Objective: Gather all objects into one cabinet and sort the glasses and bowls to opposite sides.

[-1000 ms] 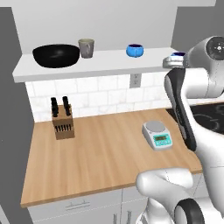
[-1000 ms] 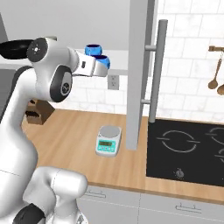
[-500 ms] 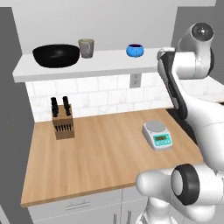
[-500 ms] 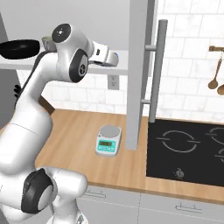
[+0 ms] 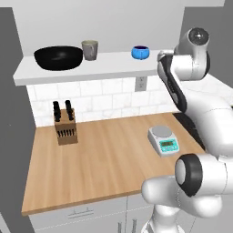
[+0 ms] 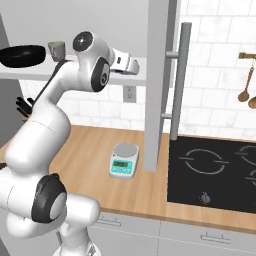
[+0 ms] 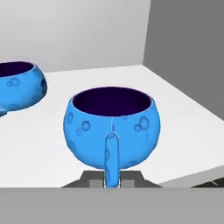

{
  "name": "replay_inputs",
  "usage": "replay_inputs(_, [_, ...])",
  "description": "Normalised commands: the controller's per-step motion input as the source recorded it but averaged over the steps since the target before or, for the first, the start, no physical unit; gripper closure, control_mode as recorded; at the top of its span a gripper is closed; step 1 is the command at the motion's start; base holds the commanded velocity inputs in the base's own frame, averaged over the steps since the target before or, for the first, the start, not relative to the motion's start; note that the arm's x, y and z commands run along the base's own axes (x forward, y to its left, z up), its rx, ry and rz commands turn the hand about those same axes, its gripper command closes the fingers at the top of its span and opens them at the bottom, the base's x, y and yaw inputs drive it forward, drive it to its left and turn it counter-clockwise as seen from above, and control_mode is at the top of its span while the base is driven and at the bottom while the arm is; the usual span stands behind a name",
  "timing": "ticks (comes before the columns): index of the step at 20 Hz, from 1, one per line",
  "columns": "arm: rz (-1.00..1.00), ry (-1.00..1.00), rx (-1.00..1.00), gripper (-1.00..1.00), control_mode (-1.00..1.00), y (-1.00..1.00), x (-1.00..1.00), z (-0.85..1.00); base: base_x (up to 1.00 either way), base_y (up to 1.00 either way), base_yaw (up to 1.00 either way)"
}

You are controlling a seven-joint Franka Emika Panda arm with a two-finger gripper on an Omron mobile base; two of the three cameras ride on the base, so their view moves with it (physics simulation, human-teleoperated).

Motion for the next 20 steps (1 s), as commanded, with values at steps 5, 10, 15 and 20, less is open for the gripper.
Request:
replay_inputs(5, [0.00,0.01,0.00,1.00,-1.00,-0.25,0.35,-0.01,0.00,0.00,0.00])
replay_inputs(10, [0.00,0.03,0.00,1.00,-1.00,-0.29,0.38,0.00,0.00,0.00,0.00])
replay_inputs(15, [0.00,0.08,0.00,1.00,-1.00,-0.15,0.38,0.01,0.00,0.00,0.00])
replay_inputs(20, [0.00,0.10,0.00,1.00,-1.00,-0.07,0.45,0.15,0.00,0.00,0.00])
